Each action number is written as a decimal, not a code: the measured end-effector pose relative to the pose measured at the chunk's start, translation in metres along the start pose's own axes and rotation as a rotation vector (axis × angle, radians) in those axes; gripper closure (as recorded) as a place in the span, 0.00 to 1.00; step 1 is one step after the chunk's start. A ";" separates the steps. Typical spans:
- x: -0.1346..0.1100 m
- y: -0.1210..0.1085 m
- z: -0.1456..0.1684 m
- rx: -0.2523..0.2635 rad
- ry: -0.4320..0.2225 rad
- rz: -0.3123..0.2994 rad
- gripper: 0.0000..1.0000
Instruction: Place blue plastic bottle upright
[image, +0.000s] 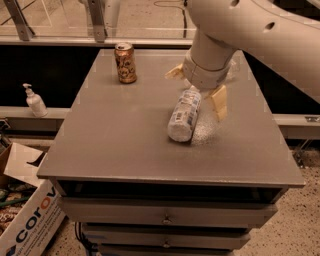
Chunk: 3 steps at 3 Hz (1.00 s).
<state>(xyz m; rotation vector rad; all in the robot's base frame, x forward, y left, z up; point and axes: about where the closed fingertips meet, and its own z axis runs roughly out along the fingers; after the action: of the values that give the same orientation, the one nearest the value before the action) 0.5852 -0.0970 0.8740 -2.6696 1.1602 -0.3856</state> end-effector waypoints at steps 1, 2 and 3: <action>-0.008 -0.003 0.014 -0.046 0.016 -0.096 0.00; -0.012 -0.002 0.028 -0.105 0.041 -0.182 0.00; -0.011 0.000 0.039 -0.151 0.040 -0.240 0.15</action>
Offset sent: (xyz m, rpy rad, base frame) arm 0.0067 0.0162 -0.0426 -0.2530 0.0570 0.2189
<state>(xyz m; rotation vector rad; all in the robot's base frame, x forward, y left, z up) 0.5898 -0.0858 0.8357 -2.9571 0.9146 -0.4060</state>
